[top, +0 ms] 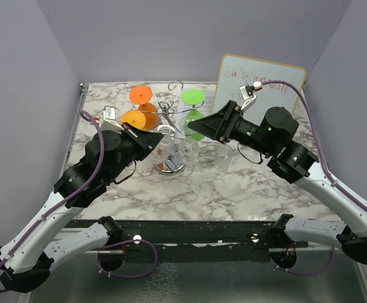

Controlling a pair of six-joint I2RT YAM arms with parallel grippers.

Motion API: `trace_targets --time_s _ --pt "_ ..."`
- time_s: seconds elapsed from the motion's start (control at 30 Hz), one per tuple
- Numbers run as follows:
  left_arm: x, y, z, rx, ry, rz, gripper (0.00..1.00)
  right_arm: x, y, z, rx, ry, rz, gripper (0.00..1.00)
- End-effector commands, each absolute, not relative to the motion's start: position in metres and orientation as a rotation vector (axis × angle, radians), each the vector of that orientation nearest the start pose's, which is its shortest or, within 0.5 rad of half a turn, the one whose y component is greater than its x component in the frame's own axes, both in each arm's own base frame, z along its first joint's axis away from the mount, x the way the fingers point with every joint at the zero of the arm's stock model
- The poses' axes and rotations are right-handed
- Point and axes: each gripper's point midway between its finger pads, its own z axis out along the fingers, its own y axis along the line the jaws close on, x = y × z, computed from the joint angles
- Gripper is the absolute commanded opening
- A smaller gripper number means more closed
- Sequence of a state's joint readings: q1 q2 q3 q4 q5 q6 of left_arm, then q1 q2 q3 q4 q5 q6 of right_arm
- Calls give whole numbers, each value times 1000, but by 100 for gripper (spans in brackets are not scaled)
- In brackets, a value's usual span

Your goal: Place the wine glass upside down on the wine glass rack

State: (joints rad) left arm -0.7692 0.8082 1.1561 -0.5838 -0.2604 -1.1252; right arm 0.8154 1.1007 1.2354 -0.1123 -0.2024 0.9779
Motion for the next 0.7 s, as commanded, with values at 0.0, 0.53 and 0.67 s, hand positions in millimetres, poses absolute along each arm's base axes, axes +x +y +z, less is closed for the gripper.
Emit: trace_targets --time_s 0.0,0.53,0.67 --pt "229 -182 388 -687 1713 -1125 0 213 311 431 -26 1702 1475 72" --pt "238 -167 390 -819 1613 -1118 0 216 306 429 -24 1681 1436 71" --pt "234 -156 395 -842 1573 -1120 0 218 308 426 -23 1689 1436 71"
